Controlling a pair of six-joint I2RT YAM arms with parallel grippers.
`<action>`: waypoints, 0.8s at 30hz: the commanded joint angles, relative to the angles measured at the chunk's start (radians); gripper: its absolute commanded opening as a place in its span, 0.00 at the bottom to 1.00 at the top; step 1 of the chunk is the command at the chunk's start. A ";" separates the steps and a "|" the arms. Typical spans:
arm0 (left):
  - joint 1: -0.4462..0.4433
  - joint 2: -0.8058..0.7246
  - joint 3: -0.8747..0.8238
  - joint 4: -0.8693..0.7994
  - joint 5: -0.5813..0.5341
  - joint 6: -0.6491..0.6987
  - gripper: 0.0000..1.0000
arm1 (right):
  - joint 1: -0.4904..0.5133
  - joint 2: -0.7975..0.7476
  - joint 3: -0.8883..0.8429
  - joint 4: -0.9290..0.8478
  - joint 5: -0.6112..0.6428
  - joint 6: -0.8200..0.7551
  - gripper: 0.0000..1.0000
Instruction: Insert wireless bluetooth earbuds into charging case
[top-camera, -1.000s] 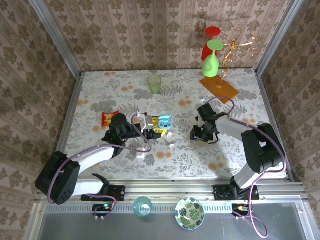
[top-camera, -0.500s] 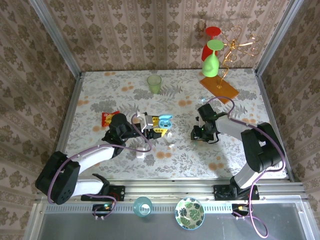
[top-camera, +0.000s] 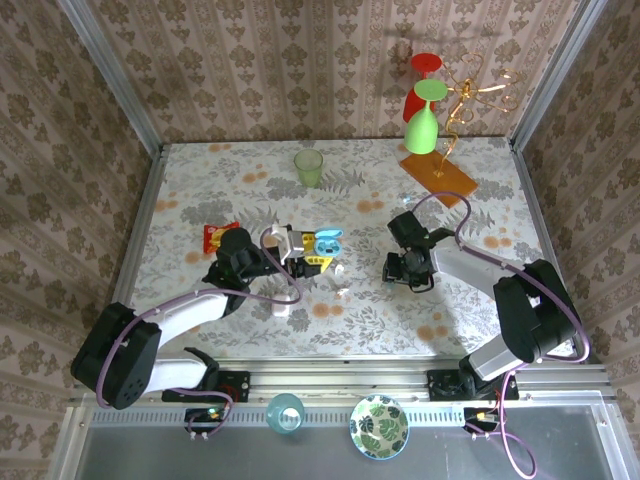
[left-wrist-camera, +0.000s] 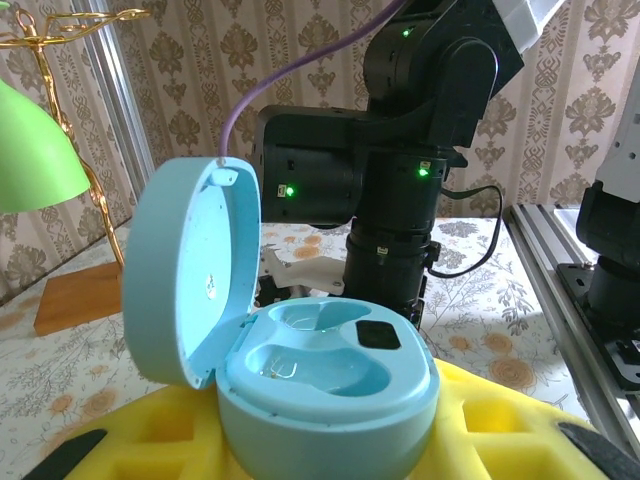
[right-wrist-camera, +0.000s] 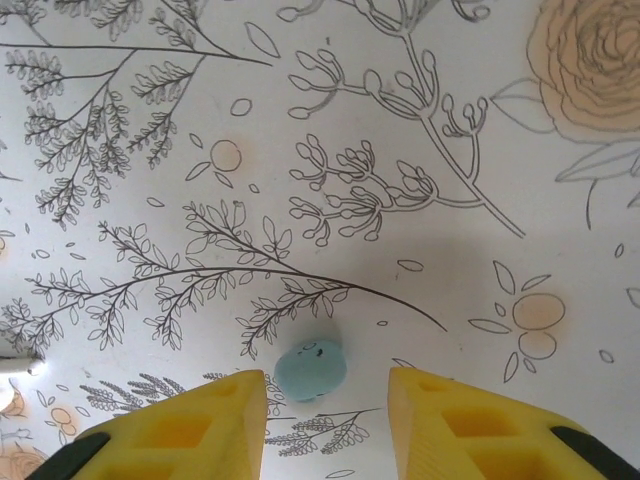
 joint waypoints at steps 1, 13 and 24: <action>0.007 -0.005 -0.011 0.053 0.007 -0.004 0.26 | 0.006 -0.003 -0.037 0.019 -0.053 0.102 0.37; 0.007 -0.022 -0.016 0.033 0.001 -0.002 0.26 | 0.013 0.077 -0.015 0.105 -0.092 0.093 0.37; 0.008 -0.029 -0.017 0.014 -0.004 0.010 0.26 | 0.013 0.129 0.068 0.077 -0.088 -0.020 0.33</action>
